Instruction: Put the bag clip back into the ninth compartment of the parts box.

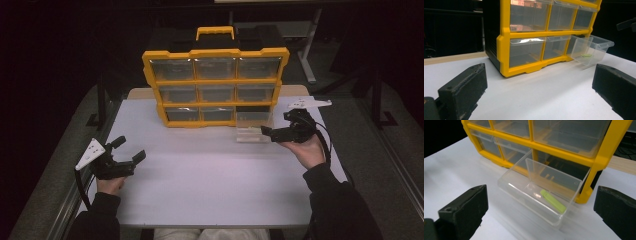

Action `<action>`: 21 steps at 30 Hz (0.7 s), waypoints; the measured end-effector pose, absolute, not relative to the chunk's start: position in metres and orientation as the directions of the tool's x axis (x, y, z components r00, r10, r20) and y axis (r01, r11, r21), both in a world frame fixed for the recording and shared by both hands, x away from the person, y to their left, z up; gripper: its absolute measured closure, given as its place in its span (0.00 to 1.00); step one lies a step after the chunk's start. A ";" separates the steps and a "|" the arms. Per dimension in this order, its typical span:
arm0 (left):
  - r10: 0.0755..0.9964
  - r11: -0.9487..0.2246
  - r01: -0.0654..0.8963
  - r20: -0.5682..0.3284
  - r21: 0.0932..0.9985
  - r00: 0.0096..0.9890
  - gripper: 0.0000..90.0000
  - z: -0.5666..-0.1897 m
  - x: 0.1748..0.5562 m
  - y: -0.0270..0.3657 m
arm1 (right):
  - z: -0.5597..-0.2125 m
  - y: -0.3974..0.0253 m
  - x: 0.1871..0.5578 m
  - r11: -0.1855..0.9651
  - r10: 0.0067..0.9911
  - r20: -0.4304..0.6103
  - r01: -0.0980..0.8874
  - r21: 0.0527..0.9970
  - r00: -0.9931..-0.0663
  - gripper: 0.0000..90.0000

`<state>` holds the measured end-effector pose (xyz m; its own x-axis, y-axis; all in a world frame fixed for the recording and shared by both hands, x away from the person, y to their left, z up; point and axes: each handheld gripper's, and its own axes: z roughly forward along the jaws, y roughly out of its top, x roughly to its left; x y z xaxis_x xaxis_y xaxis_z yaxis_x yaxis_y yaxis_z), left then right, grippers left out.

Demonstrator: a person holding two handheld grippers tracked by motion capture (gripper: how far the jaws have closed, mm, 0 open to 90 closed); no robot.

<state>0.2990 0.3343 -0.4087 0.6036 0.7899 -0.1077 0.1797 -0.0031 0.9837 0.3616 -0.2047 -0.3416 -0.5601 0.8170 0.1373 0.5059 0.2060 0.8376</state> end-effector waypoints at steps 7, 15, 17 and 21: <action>0.792 -0.001 0.180 -0.109 0.984 0.601 0.00 -0.409 0.298 0.335 | -0.350 -0.211 0.354 0.212 0.812 0.132 0.499 0.840 -0.568 0.00; 0.792 0.002 0.180 -0.112 0.984 0.600 0.00 -0.409 0.297 0.335 | -0.357 -0.217 0.345 0.200 0.810 0.126 0.473 0.858 -0.573 0.00; 0.792 0.002 0.181 -0.112 0.984 0.600 0.00 -0.408 0.297 0.335 | -0.358 -0.220 0.342 0.189 0.814 0.128 0.466 0.864 -0.567 0.00; 0.792 0.001 0.178 -0.109 0.984 0.601 0.00 -0.408 0.297 0.335 | -0.364 -0.224 0.338 0.167 0.824 0.136 0.466 0.869 -0.550 0.00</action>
<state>0.2968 0.3350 -0.4080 0.6008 0.7919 -0.1094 0.1783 0.0007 0.9840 0.3379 -0.2243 -0.3640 -0.5496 0.8242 0.1363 0.4663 0.1673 0.8687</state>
